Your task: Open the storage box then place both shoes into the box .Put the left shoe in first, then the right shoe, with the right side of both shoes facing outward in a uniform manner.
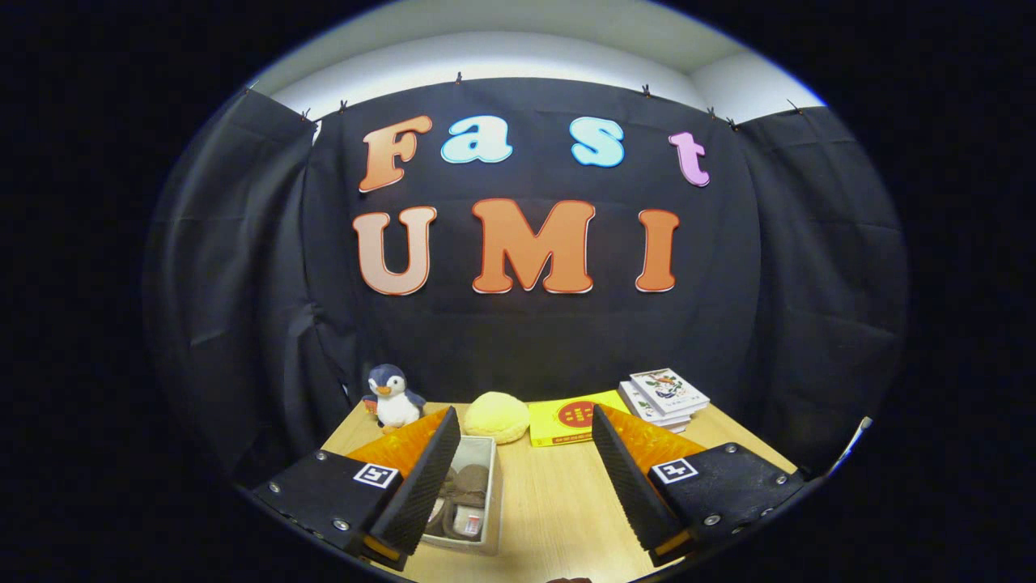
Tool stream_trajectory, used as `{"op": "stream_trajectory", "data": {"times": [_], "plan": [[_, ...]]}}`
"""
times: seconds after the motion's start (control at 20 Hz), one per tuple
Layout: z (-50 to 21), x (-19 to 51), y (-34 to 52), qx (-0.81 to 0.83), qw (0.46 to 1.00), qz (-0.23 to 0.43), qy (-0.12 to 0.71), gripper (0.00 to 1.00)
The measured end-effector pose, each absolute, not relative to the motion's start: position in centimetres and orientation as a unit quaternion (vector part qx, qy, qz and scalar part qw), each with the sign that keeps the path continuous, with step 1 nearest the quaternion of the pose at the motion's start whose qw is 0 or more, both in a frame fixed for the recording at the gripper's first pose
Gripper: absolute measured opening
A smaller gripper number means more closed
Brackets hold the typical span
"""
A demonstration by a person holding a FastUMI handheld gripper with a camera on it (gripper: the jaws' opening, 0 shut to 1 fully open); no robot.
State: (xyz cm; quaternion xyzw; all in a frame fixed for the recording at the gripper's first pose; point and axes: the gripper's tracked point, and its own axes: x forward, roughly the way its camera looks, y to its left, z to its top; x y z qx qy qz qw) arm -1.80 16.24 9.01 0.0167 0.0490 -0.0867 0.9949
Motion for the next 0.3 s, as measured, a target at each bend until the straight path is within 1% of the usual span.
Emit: {"op": "stream_trajectory", "data": {"times": [0.3], "plan": [[10.1,-3.6,12.6,0.006,0.995,-0.090,0.031,0.98]]}}
